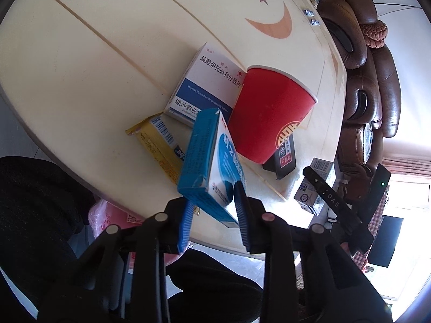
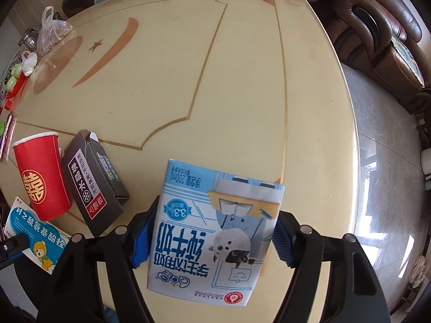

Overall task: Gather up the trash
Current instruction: 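Carry the blue box and milk carton with both tools down over the pink bin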

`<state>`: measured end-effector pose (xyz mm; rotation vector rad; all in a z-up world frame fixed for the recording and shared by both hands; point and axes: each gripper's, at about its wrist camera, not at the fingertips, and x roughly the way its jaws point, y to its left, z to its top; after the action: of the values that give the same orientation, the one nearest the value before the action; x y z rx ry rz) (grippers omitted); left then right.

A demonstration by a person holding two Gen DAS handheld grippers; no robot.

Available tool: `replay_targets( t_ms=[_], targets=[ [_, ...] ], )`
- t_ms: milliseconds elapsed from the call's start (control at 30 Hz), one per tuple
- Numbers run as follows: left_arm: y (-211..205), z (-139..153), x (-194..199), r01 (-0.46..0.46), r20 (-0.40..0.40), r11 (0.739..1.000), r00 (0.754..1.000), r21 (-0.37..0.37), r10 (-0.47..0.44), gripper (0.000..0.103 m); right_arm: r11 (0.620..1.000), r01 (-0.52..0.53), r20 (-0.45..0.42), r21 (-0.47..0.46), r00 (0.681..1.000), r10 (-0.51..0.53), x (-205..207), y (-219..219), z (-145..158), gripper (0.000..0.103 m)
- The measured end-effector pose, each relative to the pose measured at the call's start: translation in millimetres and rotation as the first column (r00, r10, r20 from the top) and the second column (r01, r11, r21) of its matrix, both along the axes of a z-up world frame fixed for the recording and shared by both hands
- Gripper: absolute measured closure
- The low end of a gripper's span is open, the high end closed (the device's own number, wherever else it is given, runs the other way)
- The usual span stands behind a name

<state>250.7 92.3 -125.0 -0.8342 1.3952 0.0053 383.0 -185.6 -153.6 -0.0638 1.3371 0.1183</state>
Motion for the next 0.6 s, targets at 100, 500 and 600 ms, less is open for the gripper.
replay_targets(
  t_ms=[100,500,600],
  targets=[
    [-3.8,4.6,-0.3,0.023,0.016,1.000,1.000,0.016,-0.024,0.075,1.000,-0.008,0.003,0.004,1.000,0.008,-1.2,0.6,3.1,0.034],
    [-11.6,27.2,-7.3,0.111,0.101,0.988,0.987,0.104,-0.122,0.083,0.999,-0.040,0.048,0.005,0.998,0.039,-30.5,6.6,30.8,0.034],
    [-14.7,29.5,-8.7,0.128,0.108,0.985,0.984,0.116,-0.141,0.083,0.999,-0.043,0.053,0.008,0.998,0.042,-33.1,6.8,35.6,0.034]
  ],
)
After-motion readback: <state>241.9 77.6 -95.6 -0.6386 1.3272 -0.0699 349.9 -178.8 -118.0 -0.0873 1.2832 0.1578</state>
